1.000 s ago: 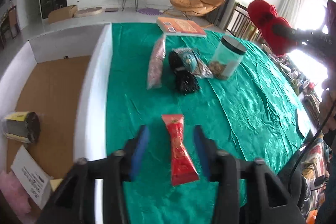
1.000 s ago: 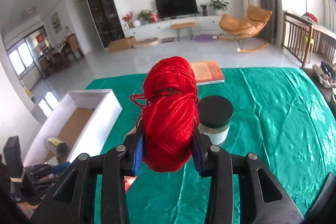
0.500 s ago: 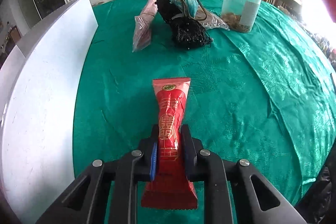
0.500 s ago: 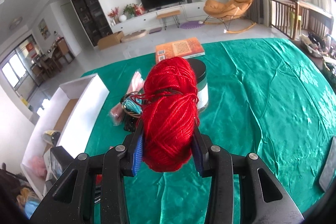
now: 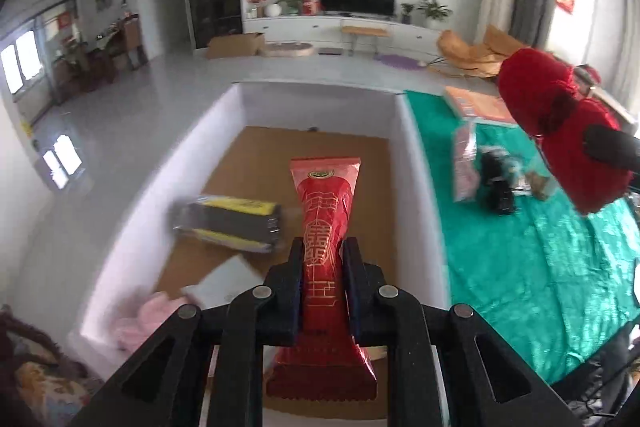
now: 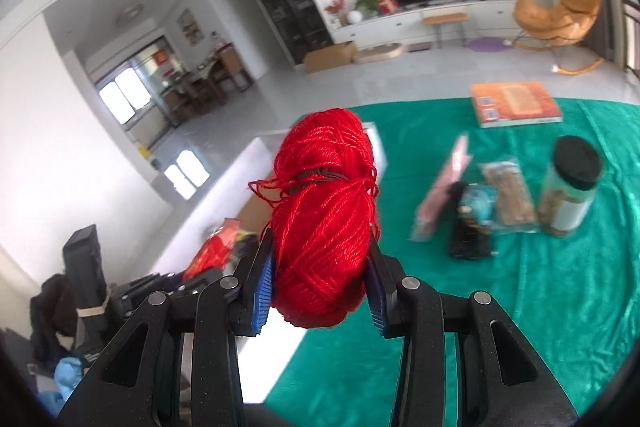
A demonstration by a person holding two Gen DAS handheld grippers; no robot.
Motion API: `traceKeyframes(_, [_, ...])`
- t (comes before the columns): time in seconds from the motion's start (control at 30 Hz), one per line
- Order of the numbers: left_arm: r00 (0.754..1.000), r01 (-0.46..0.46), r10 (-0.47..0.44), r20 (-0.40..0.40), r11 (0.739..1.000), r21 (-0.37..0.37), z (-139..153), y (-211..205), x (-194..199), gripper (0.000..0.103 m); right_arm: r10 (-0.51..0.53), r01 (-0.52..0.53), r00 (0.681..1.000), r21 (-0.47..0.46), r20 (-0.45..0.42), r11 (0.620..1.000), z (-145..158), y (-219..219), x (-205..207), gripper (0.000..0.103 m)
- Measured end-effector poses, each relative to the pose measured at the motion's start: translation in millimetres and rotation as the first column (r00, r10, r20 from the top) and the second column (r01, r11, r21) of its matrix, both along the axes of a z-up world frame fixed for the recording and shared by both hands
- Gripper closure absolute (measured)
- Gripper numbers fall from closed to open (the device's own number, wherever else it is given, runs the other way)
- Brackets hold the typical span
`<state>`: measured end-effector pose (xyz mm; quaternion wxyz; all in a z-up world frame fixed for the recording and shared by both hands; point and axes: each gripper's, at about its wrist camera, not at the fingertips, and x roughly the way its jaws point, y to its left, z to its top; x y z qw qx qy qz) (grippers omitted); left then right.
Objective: Organize soft objects
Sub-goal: 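Carry red packet and yarn ball over the white box and open both tools, then bring both tools back over the table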
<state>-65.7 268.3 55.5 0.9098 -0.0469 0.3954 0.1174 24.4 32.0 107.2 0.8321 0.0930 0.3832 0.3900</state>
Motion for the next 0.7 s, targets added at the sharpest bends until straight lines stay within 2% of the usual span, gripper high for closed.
traceKeyframes(0.03, [0.999,-0.037,0.037,-0.036,0.999,0.011,-7,12,-2,0.076,0.044,-0.044,0.999,0.014,-0.027,0.999,-5,18,-2,0.052])
traceKeyframes(0.07, [0.995,-0.067,0.067,-0.068,0.998,0.001,-16,23,-4,0.05,0.087,-0.085,0.995,0.029,-0.056,0.996,-10,34,-3,0.04])
traceKeyframes(0.1, [0.993,-0.089,0.087,-0.081,0.996,-0.024,-23,32,-8,0.016,0.126,-0.123,0.988,0.038,-0.088,0.992,-18,46,-2,0.028])
traceKeyframes(0.13, [0.992,-0.108,0.105,-0.066,0.993,-0.052,-27,38,-12,0.005,0.145,-0.142,0.982,0.034,-0.118,0.989,-25,53,-2,0.028])
traceKeyframes(0.2, [0.99,-0.139,0.137,-0.028,0.987,-0.08,-30,41,-18,0.002,0.142,-0.139,0.978,0.029,-0.15,0.99,-34,54,1,0.028])
traceKeyframes(0.27, [0.991,-0.133,0.133,-0.01,0.986,-0.101,-31,37,-15,0.002,0.101,-0.098,0.987,0.026,-0.122,0.995,-38,34,2,0.028])
traceKeyframes(0.4, [0.998,-0.038,0.042,0.038,0.994,-0.1,-23,-4,0,0.002,-0.093,0.09,0.996,-0.114,-0.02,0.989,-55,-24,13,0.028])
traceKeyframes(0.47, [0.997,0.045,-0.037,0.068,0.992,-0.121,-19,-34,7,0.002,-0.225,0.231,0.973,-0.245,0.051,0.942,-78,-57,19,0.028])
traceKeyframes(0.57, [0.98,0.192,-0.181,0.083,0.967,-0.166,-16,-89,20,0.002,-0.395,0.406,0.911,-0.418,0.118,0.813,-130,-108,30,0.028])
traceKeyframes(0.63, [0.958,0.287,-0.281,0.059,0.939,-0.188,-25,-129,30,0.002,-0.479,0.475,0.869,-0.488,0.127,0.732,-162,-145,36,0.028])
traceKeyframes(0.7, [0.93,0.364,-0.368,0.022,0.909,-0.203,-40,-169,43,0.002,-0.546,0.521,0.83,-0.511,0.114,0.684,-187,-175,34,0.028])
